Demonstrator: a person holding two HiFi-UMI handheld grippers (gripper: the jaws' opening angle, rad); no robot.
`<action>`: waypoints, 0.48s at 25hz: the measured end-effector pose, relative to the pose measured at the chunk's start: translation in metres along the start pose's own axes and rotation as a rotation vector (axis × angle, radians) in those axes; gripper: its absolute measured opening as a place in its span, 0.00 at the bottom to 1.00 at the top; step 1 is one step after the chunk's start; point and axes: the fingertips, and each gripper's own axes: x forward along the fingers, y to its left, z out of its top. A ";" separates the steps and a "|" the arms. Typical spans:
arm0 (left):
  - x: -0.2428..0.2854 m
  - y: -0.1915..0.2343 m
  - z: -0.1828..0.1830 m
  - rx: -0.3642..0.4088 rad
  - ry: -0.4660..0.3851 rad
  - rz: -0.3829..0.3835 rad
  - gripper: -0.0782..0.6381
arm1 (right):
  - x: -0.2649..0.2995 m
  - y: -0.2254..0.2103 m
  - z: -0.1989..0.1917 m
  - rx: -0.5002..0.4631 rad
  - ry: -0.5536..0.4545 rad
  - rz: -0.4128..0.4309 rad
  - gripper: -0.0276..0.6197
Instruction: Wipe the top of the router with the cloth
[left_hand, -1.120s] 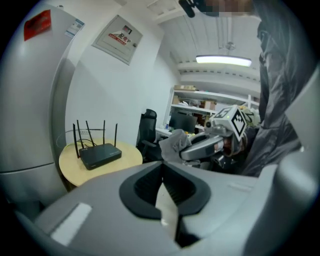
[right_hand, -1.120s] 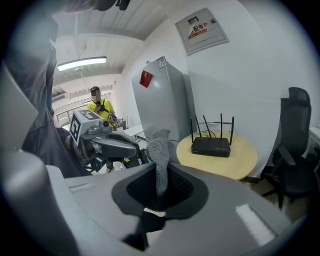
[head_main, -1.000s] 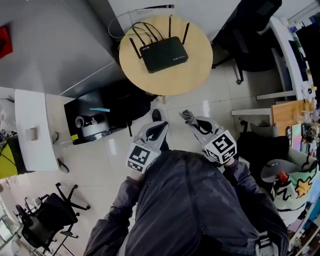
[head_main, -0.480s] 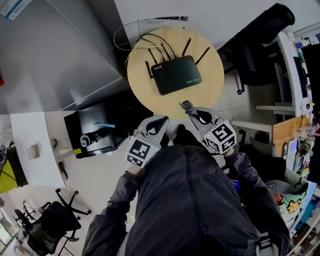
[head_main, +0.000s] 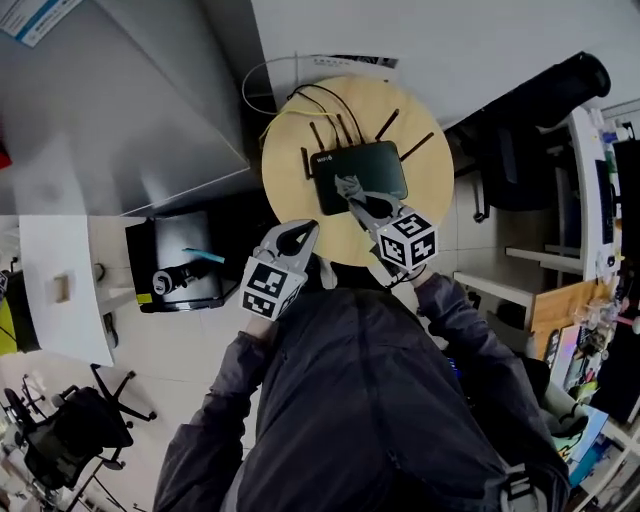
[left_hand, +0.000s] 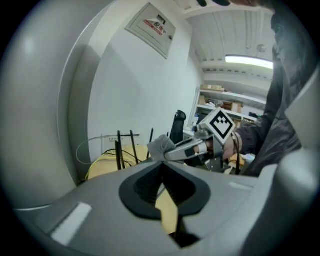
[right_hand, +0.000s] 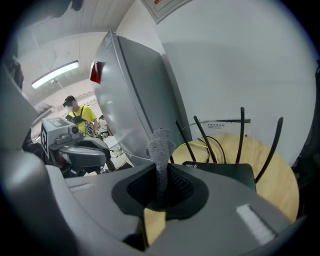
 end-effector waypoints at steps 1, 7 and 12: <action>0.004 0.006 0.000 -0.017 0.007 0.023 0.11 | 0.007 -0.007 0.001 0.013 0.008 0.000 0.09; 0.025 0.029 -0.002 -0.070 0.034 0.065 0.11 | 0.054 -0.045 -0.003 0.032 0.116 0.020 0.09; 0.028 0.024 -0.002 -0.094 0.055 0.045 0.11 | 0.100 -0.063 -0.014 0.000 0.259 0.024 0.09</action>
